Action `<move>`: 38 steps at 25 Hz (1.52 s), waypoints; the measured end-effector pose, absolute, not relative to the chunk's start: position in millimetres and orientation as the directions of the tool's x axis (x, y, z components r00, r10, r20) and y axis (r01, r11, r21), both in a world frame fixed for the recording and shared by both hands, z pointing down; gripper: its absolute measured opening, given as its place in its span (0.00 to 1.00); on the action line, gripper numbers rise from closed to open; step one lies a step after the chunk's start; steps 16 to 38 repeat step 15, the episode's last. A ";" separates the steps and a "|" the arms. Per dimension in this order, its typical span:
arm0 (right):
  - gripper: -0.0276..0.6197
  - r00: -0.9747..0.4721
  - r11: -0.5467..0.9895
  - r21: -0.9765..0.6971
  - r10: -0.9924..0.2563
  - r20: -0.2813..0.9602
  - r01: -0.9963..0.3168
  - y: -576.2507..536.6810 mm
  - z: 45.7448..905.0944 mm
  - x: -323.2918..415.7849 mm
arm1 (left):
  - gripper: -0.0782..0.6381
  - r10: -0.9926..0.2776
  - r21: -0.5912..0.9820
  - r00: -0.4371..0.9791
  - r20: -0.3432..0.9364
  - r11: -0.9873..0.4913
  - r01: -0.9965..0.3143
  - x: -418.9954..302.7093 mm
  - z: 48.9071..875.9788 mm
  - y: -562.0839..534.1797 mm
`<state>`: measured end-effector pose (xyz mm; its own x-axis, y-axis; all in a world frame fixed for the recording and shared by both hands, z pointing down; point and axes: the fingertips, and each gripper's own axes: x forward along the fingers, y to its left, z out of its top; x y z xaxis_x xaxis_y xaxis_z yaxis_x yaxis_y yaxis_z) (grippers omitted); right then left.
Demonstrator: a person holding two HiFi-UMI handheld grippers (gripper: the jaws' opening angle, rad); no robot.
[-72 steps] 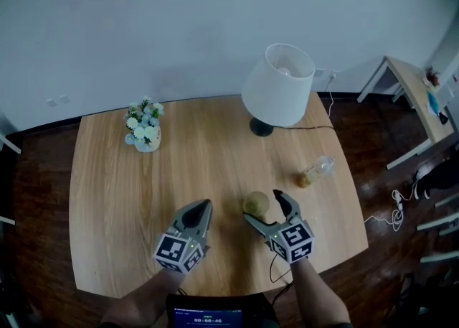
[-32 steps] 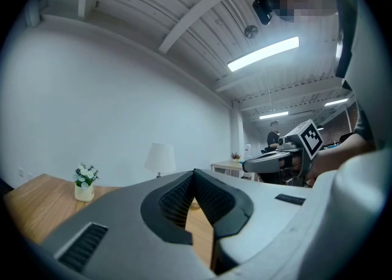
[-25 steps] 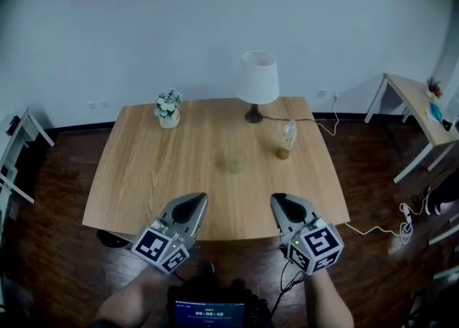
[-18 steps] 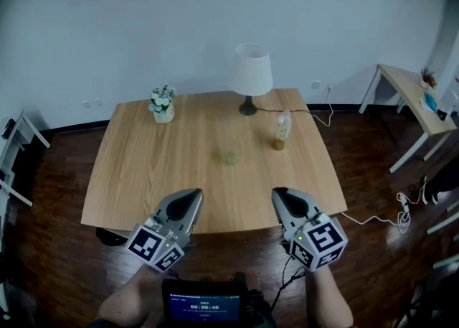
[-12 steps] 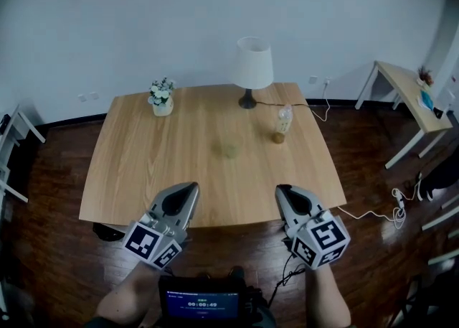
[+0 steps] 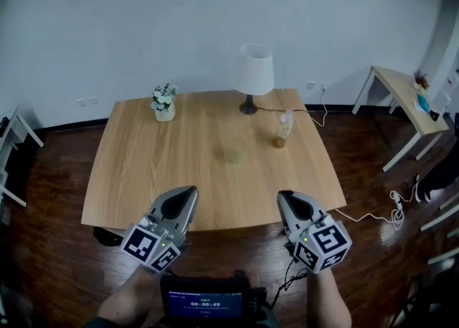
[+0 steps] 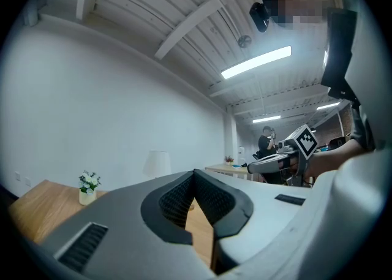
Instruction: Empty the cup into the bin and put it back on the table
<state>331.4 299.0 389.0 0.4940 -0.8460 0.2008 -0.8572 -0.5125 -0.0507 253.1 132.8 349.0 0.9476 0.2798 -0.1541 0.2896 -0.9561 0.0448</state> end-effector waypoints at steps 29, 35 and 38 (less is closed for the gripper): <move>0.05 0.501 -0.520 -0.051 -0.842 0.201 -0.853 304.6 384.7 320.1 | 0.10 0.287 0.063 0.945 -0.155 -0.952 0.300 244.2 351.6 141.8; 0.05 0.501 -0.520 -0.051 -0.842 0.201 -0.853 304.6 384.7 320.1 | 0.10 0.287 0.063 0.945 -0.155 -0.952 0.300 244.2 351.6 141.8; 0.05 0.501 -0.520 -0.051 -0.842 0.201 -0.853 304.6 384.7 320.1 | 0.10 0.287 0.063 0.945 -0.155 -0.952 0.300 244.2 351.6 141.8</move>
